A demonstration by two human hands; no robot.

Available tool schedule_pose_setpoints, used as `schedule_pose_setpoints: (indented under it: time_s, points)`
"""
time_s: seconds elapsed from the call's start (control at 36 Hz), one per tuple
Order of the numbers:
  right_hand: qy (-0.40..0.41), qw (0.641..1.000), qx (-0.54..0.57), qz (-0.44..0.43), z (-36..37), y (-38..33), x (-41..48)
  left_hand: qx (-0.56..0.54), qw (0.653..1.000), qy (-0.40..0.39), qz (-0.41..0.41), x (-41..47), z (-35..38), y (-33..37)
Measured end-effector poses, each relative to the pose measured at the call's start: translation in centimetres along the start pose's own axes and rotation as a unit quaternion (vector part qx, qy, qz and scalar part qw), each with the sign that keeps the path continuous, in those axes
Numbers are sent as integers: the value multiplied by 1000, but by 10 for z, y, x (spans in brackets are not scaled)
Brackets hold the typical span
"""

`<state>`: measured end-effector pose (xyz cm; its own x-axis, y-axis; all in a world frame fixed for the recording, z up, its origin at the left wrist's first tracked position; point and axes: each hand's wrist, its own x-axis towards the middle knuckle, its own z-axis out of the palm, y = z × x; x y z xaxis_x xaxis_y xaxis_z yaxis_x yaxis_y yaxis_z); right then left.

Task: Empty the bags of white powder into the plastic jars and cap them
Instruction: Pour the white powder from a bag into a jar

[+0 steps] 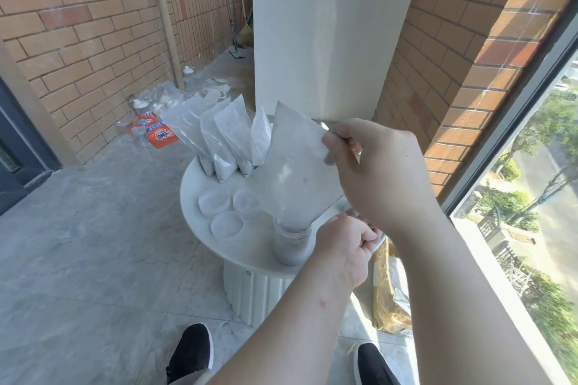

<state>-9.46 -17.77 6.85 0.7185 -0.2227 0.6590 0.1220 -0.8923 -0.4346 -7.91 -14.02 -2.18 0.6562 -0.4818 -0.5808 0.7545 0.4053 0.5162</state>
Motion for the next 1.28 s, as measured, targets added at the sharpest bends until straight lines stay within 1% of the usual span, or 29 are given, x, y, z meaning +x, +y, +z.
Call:
schedule_pose_setpoints:
  time_s: [0.11,0.22,0.33,0.39,0.47,0.53,0.61,0.81,0.89,0.97,1.06,1.11,1.19,1.28]
  points:
    - [-16,1000,2,26,0,3,0,-17,1000,-14,-4,-2,1,0]
    - [4,1000,5,26,-2,2,1,-46,997,-57,-5,-9,1,1]
    - [15,1000,5,26,-5,1,1,-48,997,-54,1,-9,1,1]
    - [0,1000,6,30,-3,2,0,-46,997,-60,1,-10,1,1]
    - [26,999,-15,17,-1,4,0,-32,998,-55,2,-11,1,1]
    - [20,1000,-5,23,0,4,1,-36,998,-56,-2,-12,1,2]
    - [35,999,-16,9,0,5,1,-33,998,-52,-1,-12,1,2]
    - [34,999,-18,1,1,5,1,-23,999,-49,3,-15,3,3]
    - [49,999,-20,-3,0,4,2,-31,998,-53,2,-15,1,3]
    - [28,1000,-7,10,-1,4,1,-39,998,-48,-4,-13,1,3]
    - [42,999,-18,8,-1,5,2,-27,999,-37,2,-16,3,3]
    - [21,1000,0,16,0,4,2,-21,999,-33,0,-19,4,4]
    - [38,999,-11,9,-1,2,2,-16,999,-29,1,-20,3,5]
    - [35,999,-2,13,-3,0,2,-24,999,-35,1,-20,2,5]
